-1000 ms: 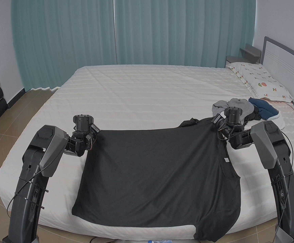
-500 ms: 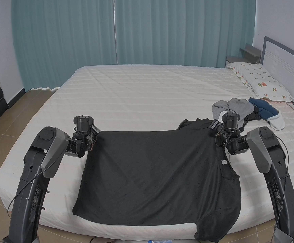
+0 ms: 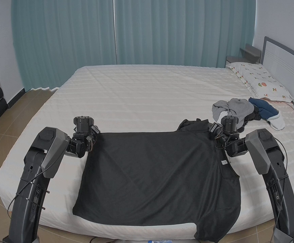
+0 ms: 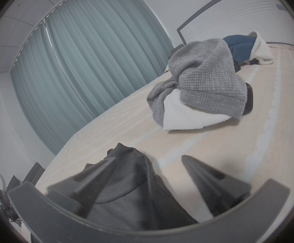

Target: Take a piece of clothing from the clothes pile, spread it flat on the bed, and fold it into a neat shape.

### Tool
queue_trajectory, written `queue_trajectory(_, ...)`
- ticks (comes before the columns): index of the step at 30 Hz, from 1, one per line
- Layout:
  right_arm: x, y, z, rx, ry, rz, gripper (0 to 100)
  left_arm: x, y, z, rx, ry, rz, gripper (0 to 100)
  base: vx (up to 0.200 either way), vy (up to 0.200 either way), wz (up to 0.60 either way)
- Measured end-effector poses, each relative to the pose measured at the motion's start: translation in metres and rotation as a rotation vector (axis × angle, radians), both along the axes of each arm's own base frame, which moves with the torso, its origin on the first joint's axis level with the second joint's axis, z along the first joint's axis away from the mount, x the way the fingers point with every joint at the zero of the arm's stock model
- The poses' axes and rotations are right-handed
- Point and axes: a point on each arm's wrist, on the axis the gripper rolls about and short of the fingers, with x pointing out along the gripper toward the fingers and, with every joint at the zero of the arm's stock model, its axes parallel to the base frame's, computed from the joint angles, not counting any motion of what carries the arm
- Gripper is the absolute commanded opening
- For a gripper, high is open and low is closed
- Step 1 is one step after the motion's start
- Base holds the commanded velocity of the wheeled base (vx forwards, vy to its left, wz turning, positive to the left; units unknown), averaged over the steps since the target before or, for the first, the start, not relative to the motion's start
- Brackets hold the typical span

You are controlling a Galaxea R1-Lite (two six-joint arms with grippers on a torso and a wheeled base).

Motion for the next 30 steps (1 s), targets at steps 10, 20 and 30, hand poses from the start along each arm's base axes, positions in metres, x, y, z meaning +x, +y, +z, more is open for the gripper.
queue_trajectory(10, -0.024, -0.012, 0.011, 0.003, 0.069, 0.003, 100, -0.008, 0.007, 0.007, -0.044, 0.019, 0.03, 100, 0.0, 0.0, 0.0)
queue_trajectory(20, -0.093, -0.023, 0.044, 0.04, 0.177, 0.072, 100, -0.036, 0.012, 0.038, -0.096, 0.059, 0.018, 100, 0.0, 0.0, 0.0)
queue_trajectory(30, -0.176, -0.027, 0.072, 0.094, 0.247, 0.123, 100, -0.101, 0.012, 0.048, -0.166, 0.147, -0.046, 100, 0.0, 0.0, 0.0)
